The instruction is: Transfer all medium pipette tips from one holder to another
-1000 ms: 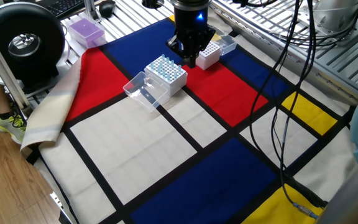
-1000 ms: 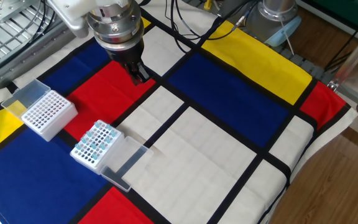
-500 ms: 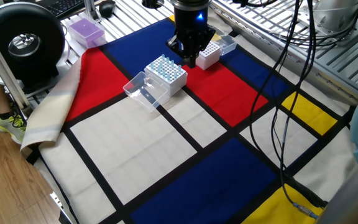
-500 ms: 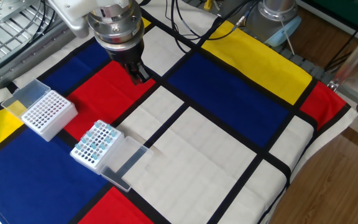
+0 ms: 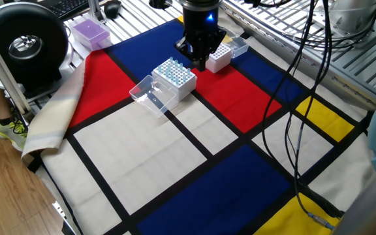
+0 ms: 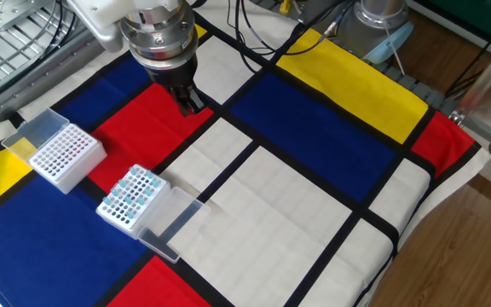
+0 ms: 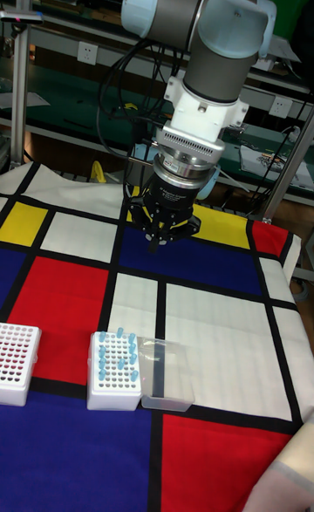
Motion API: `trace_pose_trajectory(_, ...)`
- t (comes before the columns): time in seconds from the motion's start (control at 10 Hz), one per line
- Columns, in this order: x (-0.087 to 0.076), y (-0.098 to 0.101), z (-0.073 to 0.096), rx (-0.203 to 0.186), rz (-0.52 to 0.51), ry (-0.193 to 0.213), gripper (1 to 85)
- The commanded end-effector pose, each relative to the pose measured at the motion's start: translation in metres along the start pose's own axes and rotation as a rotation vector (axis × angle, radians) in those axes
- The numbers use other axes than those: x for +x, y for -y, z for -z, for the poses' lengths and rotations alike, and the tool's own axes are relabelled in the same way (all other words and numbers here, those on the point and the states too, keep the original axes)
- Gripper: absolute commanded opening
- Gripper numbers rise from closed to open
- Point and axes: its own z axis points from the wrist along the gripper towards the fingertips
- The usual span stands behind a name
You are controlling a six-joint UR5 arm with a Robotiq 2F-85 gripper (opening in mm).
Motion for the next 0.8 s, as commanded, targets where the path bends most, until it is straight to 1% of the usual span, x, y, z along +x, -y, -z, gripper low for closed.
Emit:
trace_pose_trajectory(0.0,-0.0005,-0.0027,0.0011,-0.012,-0.004,0.002,1.0)
trace_pose_trajectory(0.7,-0.0012,-0.0024,0.0011,-0.01,-0.012,0.006,1.0)
